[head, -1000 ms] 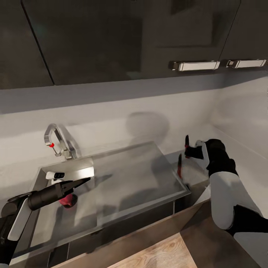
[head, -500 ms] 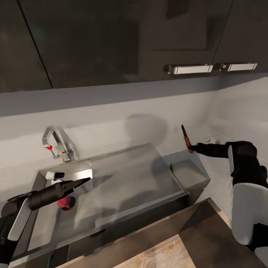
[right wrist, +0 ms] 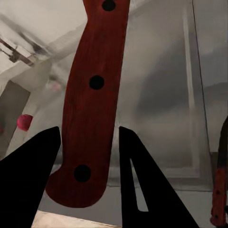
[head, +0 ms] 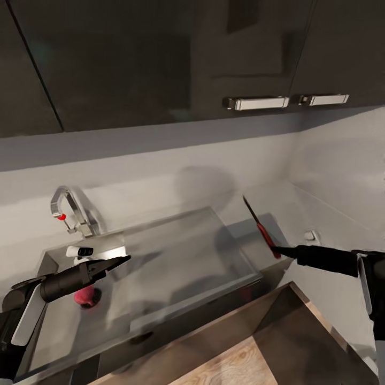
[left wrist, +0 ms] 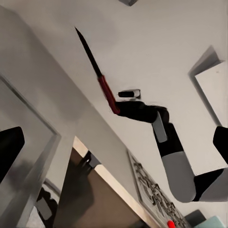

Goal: In the kitchen, take the Vidalia onion out of the sink, dice it on the chopping board with the paring knife, put the diced onion into the bowl on the countertop, then place both the paring knife and the chopping board into the sink.

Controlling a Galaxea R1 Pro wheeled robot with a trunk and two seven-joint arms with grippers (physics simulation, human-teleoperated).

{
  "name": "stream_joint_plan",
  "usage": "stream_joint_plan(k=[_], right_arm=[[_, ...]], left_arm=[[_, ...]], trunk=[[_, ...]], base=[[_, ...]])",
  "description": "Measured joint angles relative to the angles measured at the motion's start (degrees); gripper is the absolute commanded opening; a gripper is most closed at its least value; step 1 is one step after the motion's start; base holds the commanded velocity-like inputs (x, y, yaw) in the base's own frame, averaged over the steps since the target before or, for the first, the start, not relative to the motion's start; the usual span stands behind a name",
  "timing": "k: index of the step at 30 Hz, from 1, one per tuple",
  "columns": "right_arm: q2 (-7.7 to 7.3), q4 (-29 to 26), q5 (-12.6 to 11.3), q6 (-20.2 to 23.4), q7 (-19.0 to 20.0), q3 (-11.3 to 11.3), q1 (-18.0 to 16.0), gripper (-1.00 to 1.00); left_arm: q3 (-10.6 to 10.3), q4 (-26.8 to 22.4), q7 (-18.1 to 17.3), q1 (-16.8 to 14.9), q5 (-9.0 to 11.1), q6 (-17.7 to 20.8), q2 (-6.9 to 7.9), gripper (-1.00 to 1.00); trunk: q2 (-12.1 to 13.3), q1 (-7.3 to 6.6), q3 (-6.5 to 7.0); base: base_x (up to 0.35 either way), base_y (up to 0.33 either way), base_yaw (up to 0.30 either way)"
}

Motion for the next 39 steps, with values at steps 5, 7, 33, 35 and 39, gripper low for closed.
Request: stream_joint_plan(k=[5,7,33,35,39], right_arm=[[-2.4,-3.47,-8.87,-0.1,0.82,0.12,2.98,-1.0],[-2.66,-3.71,-9.46,-0.12,0.88,0.26,3.22,-1.0],[-2.64,-3.83,-9.89,-0.16,0.79,0.44,3.36,-1.0],[-2.58,-3.8,-9.74,-0.17,0.76,0.44,3.36,-1.0],[-2.58,-3.68,-9.54,-0.12,0.72,0.4,3.36,-1.0]], left_arm=[[-0.06,-0.17,0.0,0.01,0.09,0.12,-0.1,1.0],[-0.1,-0.23,0.01,0.01,0.09,0.12,-0.16,1.0],[0.09,0.21,0.52,0.03,-0.33,0.39,0.0,1.0],[0.1,0.31,0.78,0.03,-0.46,0.36,0.05,1.0],[0.11,0.33,3.42,0.03,-0.54,0.45,0.13,1.0]], trunk=[[-0.01,0.0,0.24],[0.0,0.0,0.31],[0.01,0.01,1.43],[0.01,0.0,1.43],[0.01,0.0,1.44]], base=[[0.0,0.0,-0.043],[0.0,0.0,0.101],[-0.198,0.0,0.236],[-0.008,0.0,0.296],[-0.003,0.0,0.294]])
